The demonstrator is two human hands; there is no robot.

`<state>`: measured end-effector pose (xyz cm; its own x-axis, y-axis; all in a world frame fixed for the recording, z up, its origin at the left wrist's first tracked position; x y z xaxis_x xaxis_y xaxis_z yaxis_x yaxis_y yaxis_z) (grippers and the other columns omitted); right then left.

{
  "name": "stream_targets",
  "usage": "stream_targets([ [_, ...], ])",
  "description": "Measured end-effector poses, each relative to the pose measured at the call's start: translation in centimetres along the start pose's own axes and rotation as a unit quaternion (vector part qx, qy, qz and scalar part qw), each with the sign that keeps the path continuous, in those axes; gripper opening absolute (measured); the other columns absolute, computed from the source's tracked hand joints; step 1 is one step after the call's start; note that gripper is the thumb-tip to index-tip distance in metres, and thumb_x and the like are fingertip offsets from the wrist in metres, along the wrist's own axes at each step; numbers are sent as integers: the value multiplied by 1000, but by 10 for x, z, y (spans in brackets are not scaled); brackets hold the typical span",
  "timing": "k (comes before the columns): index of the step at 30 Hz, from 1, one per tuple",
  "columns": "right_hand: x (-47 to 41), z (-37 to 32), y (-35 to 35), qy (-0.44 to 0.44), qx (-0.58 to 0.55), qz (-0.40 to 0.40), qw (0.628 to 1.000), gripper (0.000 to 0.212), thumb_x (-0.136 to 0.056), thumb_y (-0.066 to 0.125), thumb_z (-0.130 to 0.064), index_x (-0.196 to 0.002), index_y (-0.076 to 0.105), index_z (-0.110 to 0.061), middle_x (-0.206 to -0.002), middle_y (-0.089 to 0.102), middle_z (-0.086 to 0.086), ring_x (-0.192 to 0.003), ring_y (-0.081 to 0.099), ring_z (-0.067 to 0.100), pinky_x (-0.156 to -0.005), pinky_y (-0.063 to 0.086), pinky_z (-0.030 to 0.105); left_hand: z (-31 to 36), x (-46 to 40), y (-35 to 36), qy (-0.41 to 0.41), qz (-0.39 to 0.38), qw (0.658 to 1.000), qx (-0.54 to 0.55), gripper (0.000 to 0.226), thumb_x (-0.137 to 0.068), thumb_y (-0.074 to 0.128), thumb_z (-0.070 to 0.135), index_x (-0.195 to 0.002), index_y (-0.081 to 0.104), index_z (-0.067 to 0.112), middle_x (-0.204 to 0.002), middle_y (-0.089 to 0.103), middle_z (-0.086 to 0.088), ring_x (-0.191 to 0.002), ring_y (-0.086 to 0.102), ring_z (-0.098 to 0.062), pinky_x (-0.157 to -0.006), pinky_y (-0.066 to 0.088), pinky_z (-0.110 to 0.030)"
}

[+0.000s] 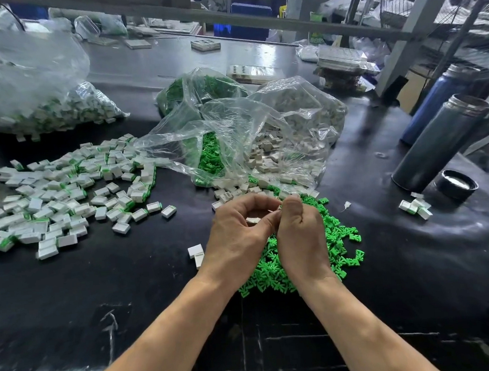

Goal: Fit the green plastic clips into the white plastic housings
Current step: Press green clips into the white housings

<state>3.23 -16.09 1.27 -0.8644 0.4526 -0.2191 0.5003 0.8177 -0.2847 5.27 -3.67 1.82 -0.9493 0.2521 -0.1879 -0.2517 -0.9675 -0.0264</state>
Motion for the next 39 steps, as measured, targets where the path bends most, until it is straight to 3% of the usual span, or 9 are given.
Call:
stream_targets([
  [5,-1,-2,0,-12,1,0,1000,60,-99,28,-40,-65,71,-17,-54,65,-3,-55,62,3,-43,40,18,0,0,0,2,0,1000,2,6,-90,77,15,-94,78,19,-90,78,3,-85,74,-12,-73,58,-23],
  [10,-1,-1,0,-17,2,-6,1000,60,-99,28,-43,-71,74,-16,-61,69,-3,-64,66,6,-49,45,19,0,0,0,6,-1,1000,2,6,-90,77,14,-94,77,18,-90,78,3,-85,73,-10,-72,57,-20],
  [14,0,-2,2,-16,-16,-7,1000,59,-97,27,-45,-64,71,-23,-61,70,-13,-61,65,0,-48,41,11,-2,-1,0,8,-1,1000,9,6,-90,78,16,-94,77,20,-88,78,4,-83,74,-9,-72,57,-20],
  [19,0,1,0,-9,-27,-33,999,62,-105,27,-59,-60,65,-39,-49,54,-19,-47,48,1,-48,34,13,-6,-4,-7,-7,22,1000,18,6,-87,80,17,-91,77,20,-84,78,4,-76,71,-6,-73,56,-22],
  [24,-4,0,-12,-53,-66,-64,994,32,-102,53,-51,-87,69,-28,-73,66,-7,-61,54,5,-60,41,28,-4,-6,-17,-13,42,999,18,5,-88,79,17,-91,77,19,-75,75,9,-65,65,2,-56,46,-10],
  [26,-3,-4,-12,-74,-55,-91,992,19,-97,62,-47,-92,70,-30,-78,69,-10,-68,60,5,-63,46,26,-3,-5,-17,-12,37,999,15,4,-88,78,14,-92,77,15,-70,73,12,-63,63,4,-57,46,-9],
  [29,-3,-4,-12,-87,-32,-92,992,10,-97,69,-38,-93,71,-29,-84,72,-12,-78,68,8,-68,50,18,-3,-5,-17,-7,28,1000,-10,8,-88,79,14,-95,76,16,-75,74,12,-65,65,5,-59,47,-9],
  [35,-5,5,-11,-63,-21,-90,994,10,-99,68,-31,-93,71,-25,-86,77,-8,-82,72,10,-74,54,25,-2,-4,-16,38,17,991,-130,16,-84,83,29,-94,71,34,-85,74,16,-79,70,-3,-66,54,-15],
  [39,-5,7,-10,-51,-16,-83,995,10,-101,67,-31,-93,71,-26,-85,76,-12,-80,72,6,-70,53,17,-3,-5,-18,45,26,981,-187,14,-86,82,32,-95,72,37,-85,73,19,-78,71,-2,-66,58,-21],
])
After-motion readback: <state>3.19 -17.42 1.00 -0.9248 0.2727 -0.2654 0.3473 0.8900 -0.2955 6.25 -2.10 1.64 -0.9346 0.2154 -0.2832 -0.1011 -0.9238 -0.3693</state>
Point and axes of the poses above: each hand's wrist, its own x-axis away from the middle knuckle, its own y-axis out of the palm, z = x × y, the point moved 7 cm from there along -x, towards the middle knuckle
